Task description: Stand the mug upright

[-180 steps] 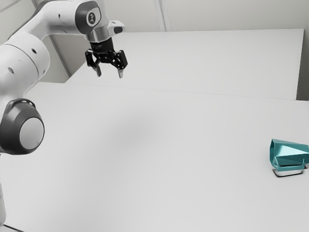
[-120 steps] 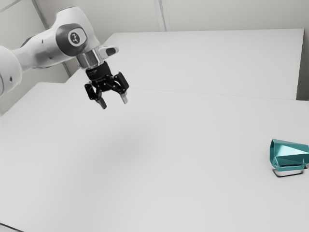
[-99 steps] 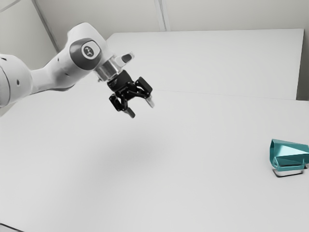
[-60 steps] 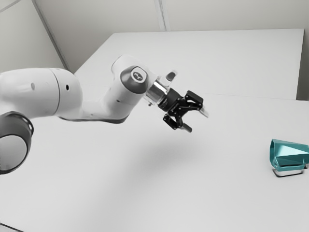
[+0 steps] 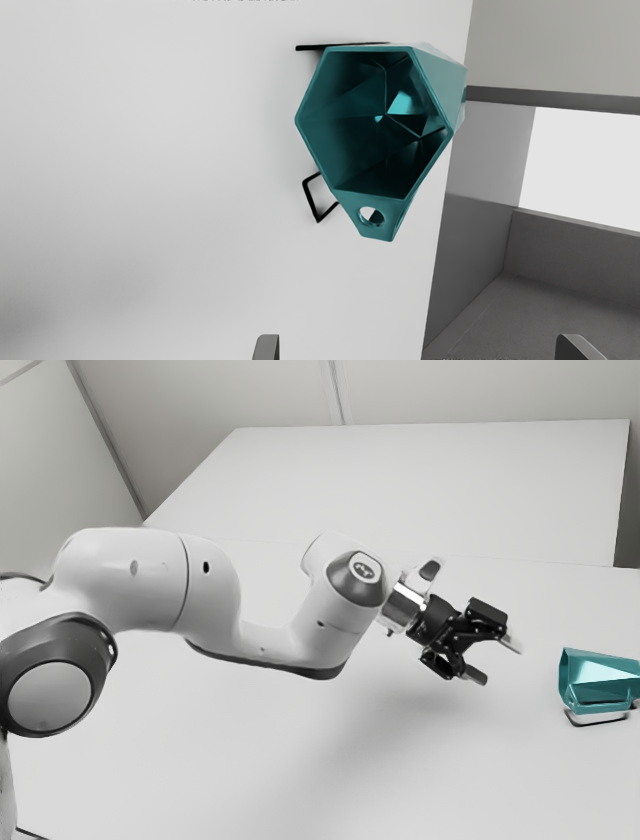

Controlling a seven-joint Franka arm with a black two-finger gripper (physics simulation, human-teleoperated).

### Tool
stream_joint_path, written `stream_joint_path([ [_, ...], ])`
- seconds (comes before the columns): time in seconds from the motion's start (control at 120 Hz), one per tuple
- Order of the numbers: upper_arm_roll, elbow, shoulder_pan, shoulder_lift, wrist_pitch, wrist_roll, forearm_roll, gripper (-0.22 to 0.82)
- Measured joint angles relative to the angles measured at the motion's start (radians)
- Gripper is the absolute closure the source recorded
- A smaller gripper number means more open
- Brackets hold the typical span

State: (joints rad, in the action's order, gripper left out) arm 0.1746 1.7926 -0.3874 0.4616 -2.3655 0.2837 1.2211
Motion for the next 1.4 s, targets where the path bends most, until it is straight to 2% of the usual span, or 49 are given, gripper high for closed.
stream_joint_path([
  [0.233,0.000,-0.183,-0.059,0.146,-0.036,0.051,0.009,0.00],
  [0.683,0.019,-0.364,-0.107,0.294,-0.065,0.114,0.096,0.00],
  [1.225,0.020,-0.435,-0.134,0.350,-0.069,0.150,0.111,0.00],
  [1.4,0.020,-0.436,-0.136,0.351,-0.069,0.156,0.119,0.13],
])
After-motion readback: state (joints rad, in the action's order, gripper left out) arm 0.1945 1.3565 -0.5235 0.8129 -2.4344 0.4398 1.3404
